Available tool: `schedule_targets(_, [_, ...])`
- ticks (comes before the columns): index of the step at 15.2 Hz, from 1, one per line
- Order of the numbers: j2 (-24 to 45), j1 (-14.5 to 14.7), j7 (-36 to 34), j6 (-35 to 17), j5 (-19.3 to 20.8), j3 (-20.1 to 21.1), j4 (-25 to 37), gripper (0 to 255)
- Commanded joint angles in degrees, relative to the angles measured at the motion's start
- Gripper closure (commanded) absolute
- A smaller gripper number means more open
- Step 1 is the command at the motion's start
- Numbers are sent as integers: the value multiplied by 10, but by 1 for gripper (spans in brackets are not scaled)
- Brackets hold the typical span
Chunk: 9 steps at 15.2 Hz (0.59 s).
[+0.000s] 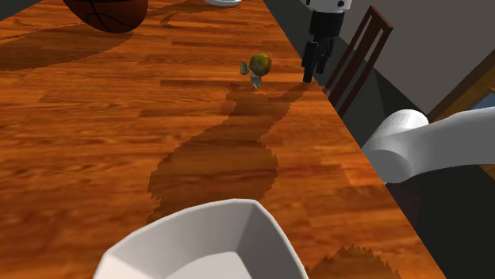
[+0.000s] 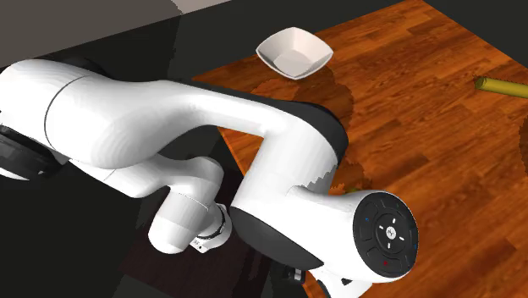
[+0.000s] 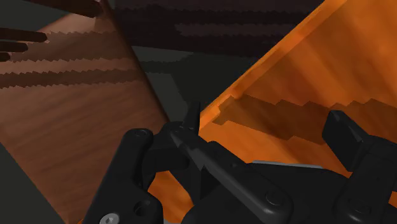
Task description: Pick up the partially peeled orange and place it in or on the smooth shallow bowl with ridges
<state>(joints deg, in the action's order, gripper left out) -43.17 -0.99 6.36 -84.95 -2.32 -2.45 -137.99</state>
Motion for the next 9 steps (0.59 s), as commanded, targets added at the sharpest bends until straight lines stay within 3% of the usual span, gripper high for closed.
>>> schedule_targets(1, [0,0,0,0,0,0,0,0])
schedule_targets(9, [126,33,-50,11,-54,48,149,0])
